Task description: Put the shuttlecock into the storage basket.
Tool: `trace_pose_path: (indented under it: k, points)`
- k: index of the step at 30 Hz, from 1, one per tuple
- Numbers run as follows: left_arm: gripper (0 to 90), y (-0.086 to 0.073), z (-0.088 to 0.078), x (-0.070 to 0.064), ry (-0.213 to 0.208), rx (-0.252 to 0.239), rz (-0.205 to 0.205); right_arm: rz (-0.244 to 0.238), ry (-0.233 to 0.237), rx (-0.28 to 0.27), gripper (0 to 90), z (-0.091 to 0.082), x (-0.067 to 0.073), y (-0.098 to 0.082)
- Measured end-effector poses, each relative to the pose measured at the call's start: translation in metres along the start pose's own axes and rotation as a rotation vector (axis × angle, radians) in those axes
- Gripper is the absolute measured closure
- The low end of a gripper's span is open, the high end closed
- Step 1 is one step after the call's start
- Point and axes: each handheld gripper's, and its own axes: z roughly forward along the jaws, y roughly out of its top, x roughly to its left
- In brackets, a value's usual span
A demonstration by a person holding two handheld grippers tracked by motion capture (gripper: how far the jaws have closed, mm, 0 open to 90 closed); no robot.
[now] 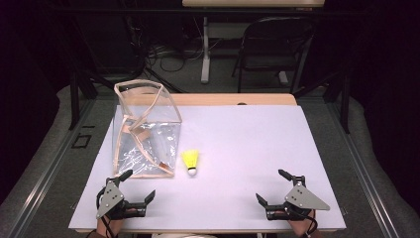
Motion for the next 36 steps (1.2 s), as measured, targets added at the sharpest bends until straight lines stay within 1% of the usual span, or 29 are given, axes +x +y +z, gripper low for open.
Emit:
trace_pose_path:
  k: [13, 23, 33, 34, 36]
  points:
    - [0.0, -0.0006, 0.0019, -0.0007, -0.006, 0.012, -0.005, 0.008, 0.016, 0.022, 0.0, 0.0041, -0.0014, -0.0012]
    - [0.0, 0.0, 0.0024, -0.0021, -0.019, 0.021, 0.008, 0.006, 0.02, 0.038, 0.0, 0.006, -0.0004, -0.0007]
    - [0.0, 0.003, 0.0076, -0.0046, -0.023, 0.036, 0.003, 0.004, 0.021, 0.047, 0.0, 0.0082, 0.0, -0.0008]
    - [0.0, 0.0033, 0.0081, -0.0045, -0.024, 0.039, 0.008, 0.004, 0.022, 0.047, 0.0, 0.0084, -0.0001, -0.0009]
    - [0.0, 0.0038, 0.009, -0.0051, -0.024, 0.04, 0.002, 0.005, 0.02, 0.049, 0.0, 0.0084, -0.0003, -0.001]
